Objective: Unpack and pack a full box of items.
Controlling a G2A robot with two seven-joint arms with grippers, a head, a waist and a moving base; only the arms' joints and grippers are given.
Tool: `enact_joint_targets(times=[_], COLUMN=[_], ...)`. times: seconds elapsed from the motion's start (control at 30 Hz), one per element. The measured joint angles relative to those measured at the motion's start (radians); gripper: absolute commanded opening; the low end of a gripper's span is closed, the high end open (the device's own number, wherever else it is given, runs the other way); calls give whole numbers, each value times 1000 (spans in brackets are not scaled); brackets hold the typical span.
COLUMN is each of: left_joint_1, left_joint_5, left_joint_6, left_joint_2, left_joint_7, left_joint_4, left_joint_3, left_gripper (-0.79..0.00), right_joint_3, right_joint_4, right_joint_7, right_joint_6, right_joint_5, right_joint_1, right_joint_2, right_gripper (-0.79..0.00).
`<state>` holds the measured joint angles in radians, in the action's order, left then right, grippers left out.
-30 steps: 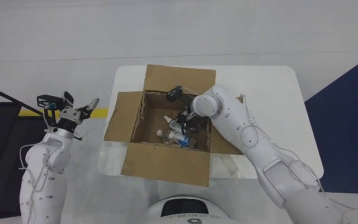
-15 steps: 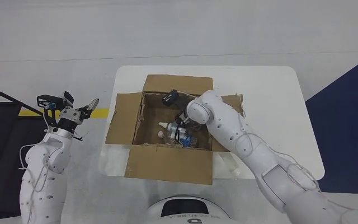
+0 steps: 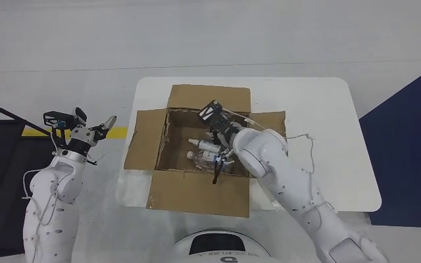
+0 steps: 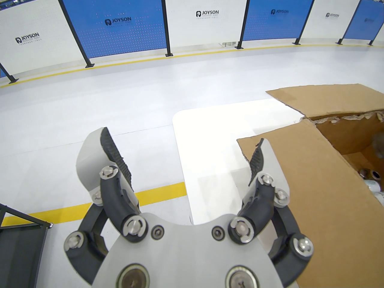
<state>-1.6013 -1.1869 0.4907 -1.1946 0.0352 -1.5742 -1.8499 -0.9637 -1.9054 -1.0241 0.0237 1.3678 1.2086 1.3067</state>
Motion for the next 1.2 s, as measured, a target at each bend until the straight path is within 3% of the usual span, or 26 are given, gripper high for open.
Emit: enact_joint_targets(times=[0.17, 0.37, 0.6, 0.87, 1.07, 1.2], left_joint_1=[0, 0, 0, 0, 0, 0], left_joint_5=[0, 0, 0, 0, 0, 0], left_joint_6=[0, 0, 0, 0, 0, 0], left_joint_2=[0, 0, 0, 0, 0, 0], left_joint_7=[0, 0, 0, 0, 0, 0], left_joint_4=[0, 0, 0, 0, 0, 0], left_joint_3=[0, 0, 0, 0, 0, 0], left_gripper=[0, 0, 0, 0, 0, 0], right_joint_3=[-143, -306, -420, -578, -690, -741], right_joint_4=[-238, -401, -445, -445, -445, -436], right_joint_7=[80, 110, 124, 290, 389, 366], right_joint_6=[-30, -59, -159, -295, -259, -247], right_joint_5=[95, 105, 88, -31, -185, -262], right_joint_1=[211, 409, 508, 690, 825, 863], right_joint_2=[-34, -55, -57, -51, -48, -47], right_gripper=[-785, -785, -785, -785, -785, -785])
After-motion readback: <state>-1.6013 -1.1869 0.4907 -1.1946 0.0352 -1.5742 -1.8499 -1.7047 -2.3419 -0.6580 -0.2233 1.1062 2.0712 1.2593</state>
